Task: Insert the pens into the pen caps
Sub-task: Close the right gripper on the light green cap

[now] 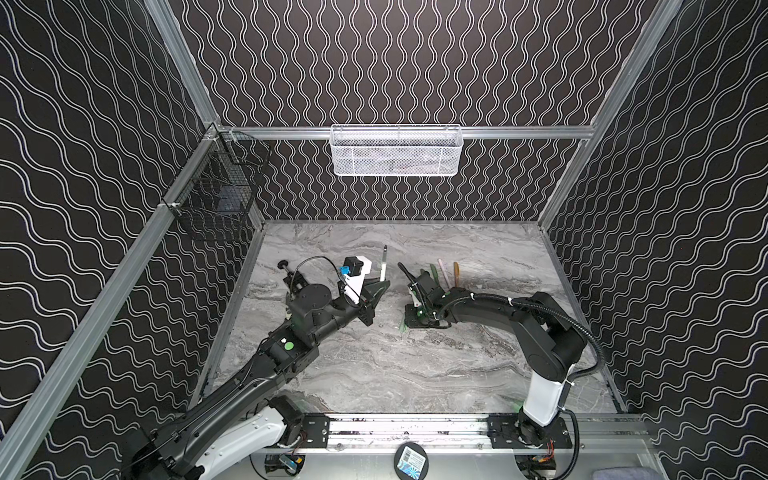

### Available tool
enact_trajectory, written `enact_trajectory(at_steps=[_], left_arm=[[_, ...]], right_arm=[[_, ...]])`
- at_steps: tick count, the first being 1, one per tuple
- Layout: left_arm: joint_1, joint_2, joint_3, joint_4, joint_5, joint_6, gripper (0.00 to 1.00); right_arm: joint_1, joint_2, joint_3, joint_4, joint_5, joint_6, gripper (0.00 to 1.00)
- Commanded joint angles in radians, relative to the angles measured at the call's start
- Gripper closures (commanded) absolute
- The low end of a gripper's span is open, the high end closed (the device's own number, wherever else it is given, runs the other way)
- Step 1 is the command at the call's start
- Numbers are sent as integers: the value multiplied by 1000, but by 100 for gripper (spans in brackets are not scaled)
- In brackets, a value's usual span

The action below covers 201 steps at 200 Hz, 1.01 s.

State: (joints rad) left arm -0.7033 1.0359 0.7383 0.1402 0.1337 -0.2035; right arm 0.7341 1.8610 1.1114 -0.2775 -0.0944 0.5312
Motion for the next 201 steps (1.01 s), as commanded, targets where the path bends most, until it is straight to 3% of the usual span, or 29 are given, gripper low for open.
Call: enact_trajectory(at_steps=[1,121,201], left_arm=[[1,3,9,31,1,0,100],[1,4,11,29,9,-1,100],[0,-2,12,25,6,4,100]], right_arm=[[3,-20,6,9,10,7,73],[4,17,22,7,11,5,70],[7,65,47,3,15,-1,74]])
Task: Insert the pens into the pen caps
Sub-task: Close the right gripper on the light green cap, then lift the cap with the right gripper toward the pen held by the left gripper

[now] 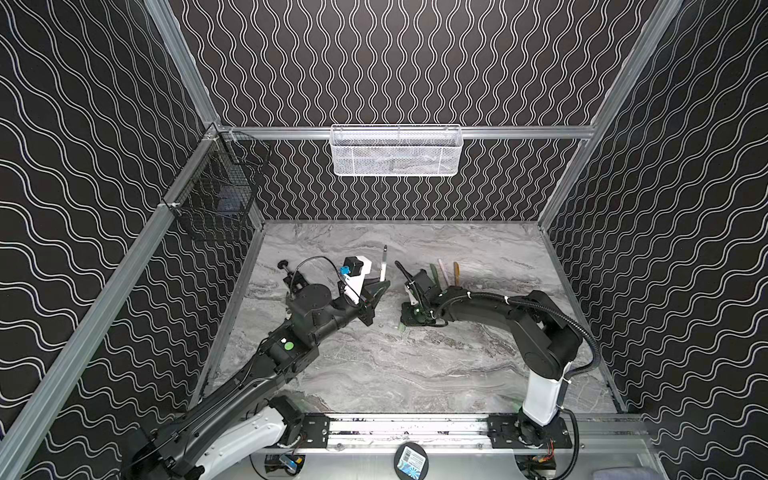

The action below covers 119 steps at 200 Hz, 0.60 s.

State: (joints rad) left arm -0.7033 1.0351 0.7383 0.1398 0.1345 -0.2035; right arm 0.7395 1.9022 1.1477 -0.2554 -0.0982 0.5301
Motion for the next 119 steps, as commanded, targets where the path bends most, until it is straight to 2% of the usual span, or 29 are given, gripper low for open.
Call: enact_trajectory(at_steps=[1,64,119], left_arm=[[1,0,12,26,5,4,100],[1,-5,12,23,2,9,100],[0,0,15,22,5,7,100]], right_arm=[[2,24,11,-19,19,1,74],[9,40,36,-18,27,1,79],[25,35,38,-39,27,-10,74]])
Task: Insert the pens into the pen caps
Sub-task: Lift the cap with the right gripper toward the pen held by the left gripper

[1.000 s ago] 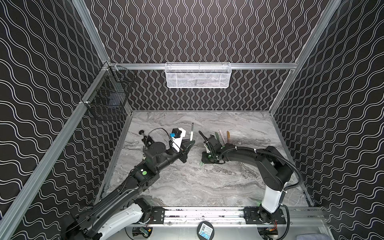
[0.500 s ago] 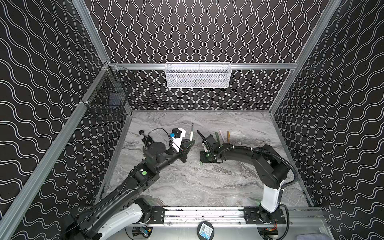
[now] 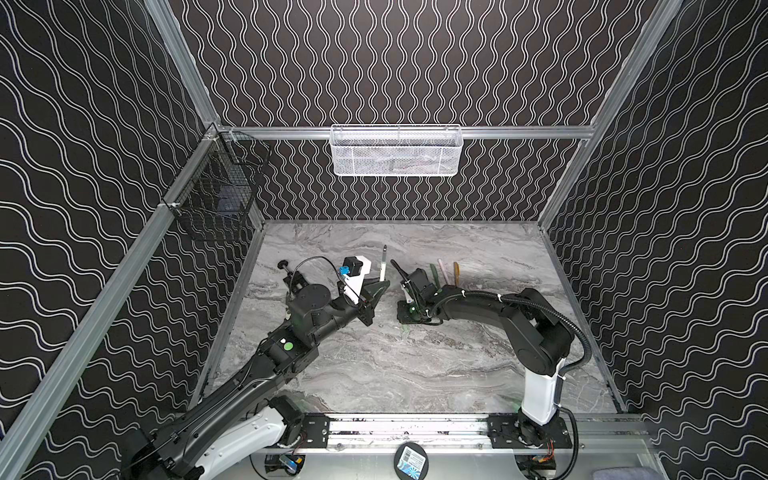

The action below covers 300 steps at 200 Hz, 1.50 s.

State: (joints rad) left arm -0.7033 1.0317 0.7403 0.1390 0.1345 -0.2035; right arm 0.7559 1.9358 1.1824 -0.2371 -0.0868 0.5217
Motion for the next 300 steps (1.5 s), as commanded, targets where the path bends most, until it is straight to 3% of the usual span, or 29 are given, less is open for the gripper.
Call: enact_trajectory(at_steps=[1,60,99,156,217,259,300], left_arm=[[1,5,12,23,5,7,100],[1,7,13,21,5,11,100],[0,8,14,21,-2,15,100],[1,27,10,33,15,19,100],[-1,63,9,59,85,13,100],[-20,92,10,78,165,14,100],[-45,114,26,52,190,33,100]], right_arm=[[9,2,3,-59,19,-3,74],[15,-11,-14,-70,85,0,87],[16,-91,-39,-19,82,4,90],[13,-465,-270,285,138,-28,95],[12,-838,-419,686,237,-193,97],[13,-916,-414,893,219,-271,98],[15,-875,-337,972,107,-235,98]])
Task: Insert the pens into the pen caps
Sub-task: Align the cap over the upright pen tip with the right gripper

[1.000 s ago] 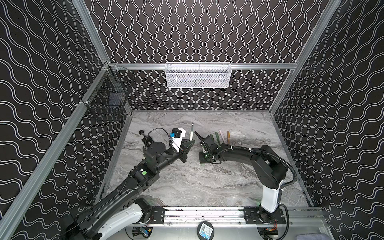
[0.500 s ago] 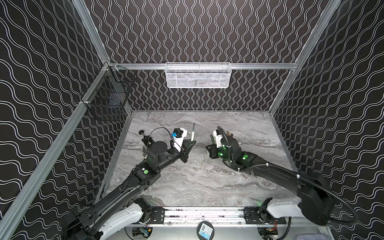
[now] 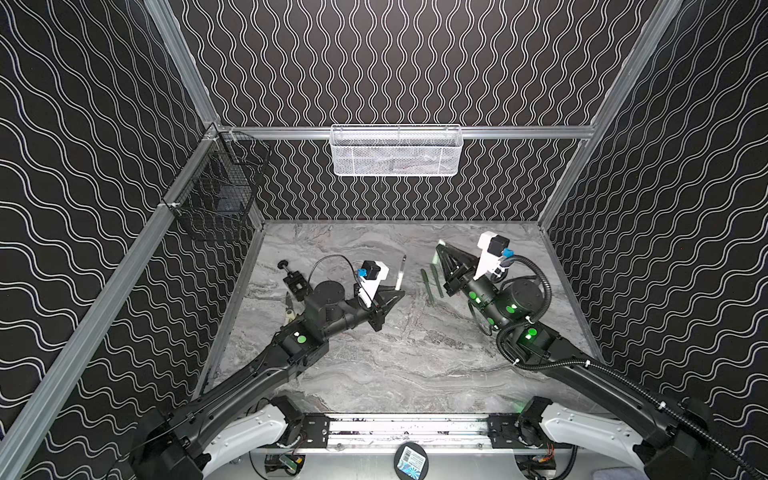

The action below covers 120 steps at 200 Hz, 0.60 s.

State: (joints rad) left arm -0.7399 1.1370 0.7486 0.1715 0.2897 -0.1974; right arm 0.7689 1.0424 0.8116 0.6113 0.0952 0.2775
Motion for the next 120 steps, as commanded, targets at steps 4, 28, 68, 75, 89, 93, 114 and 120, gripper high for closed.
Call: enact_trajectory(at_steps=[4,28,68,75,89,93,114,120], left_arm=[[-10,12,18,19,34,26,100],[-21,24,19,20,42,26,100],[-34,36,24,14,42,30,100],[-35,34,25,13,42,32,100],[-36,32,25,12,37,33,100],[-36,31,25,13,37,33,100],[-36,30,24,11,32,36,100],[-36,31,24,12,33,35,100]], right_arm=[[1,22,36,132,-85,18,98],[3,37,53,163,-119,43,98],[4,70,69,176,-158,70,99],[5,76,70,178,-162,77,99],[9,84,63,186,-167,90,100],[11,85,60,187,-168,92,99],[18,82,48,185,-171,100,100],[20,81,45,184,-172,100,100]])
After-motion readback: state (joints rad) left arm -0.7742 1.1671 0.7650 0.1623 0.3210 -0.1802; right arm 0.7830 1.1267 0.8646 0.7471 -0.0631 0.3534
